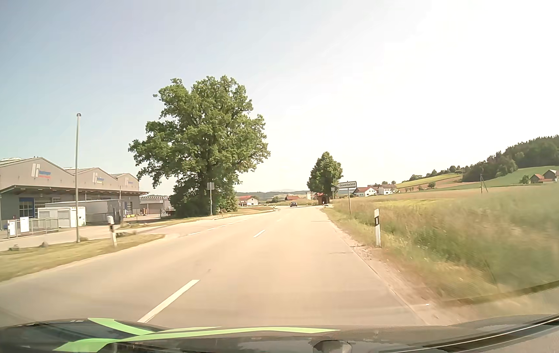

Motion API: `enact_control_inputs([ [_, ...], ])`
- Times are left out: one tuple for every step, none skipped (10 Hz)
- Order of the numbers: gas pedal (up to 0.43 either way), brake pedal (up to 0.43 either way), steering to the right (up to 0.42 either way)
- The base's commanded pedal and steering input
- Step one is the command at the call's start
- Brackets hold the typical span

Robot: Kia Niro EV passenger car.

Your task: Follow the waypoints while adhering to traffic rules and regulations

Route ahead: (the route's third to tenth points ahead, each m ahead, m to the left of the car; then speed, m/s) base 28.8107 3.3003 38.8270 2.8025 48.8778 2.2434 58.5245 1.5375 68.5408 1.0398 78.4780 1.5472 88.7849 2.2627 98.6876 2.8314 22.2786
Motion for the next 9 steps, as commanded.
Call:
enact_control_inputs([
  [0.11, 0.0, 0.007],
  [0.11, 0.0, 0.001],
  [0.11, 0.0, -0.004],
  [0.11, 0.0, -0.005],
  [0.11, 0.0, -0.005],
  [0.11, 0.0, -0.005],
  [0.098, 0.0, -0.002],
  [0.047, 0.0, 0.001],
  [0.0, 0.0, 0.0],
])
